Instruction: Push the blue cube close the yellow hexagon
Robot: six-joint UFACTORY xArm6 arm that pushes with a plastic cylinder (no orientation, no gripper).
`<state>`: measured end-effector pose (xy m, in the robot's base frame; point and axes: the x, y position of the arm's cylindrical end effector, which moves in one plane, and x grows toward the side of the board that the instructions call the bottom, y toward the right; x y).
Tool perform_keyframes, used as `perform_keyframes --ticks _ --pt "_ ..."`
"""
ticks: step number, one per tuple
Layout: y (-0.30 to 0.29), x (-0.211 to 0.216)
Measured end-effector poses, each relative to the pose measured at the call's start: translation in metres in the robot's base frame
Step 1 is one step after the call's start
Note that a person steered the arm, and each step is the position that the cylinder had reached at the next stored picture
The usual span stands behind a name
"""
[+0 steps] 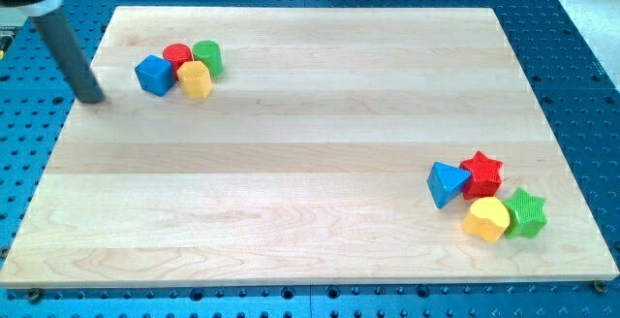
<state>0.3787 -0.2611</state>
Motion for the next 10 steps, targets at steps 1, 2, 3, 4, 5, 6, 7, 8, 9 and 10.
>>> perform_keyframes --ticks 1,2,3,4,5,6,7,8,9,10 --pt "0.013 -0.019" --pt "0.056 -0.021" --pt "0.121 -0.021" --pt "0.183 -0.021" --pt "0.255 -0.016" --pt "0.267 -0.016" --pt "0.309 -0.031" --pt "0.320 0.020" --pt "0.338 0.064" --pt "0.333 0.066"
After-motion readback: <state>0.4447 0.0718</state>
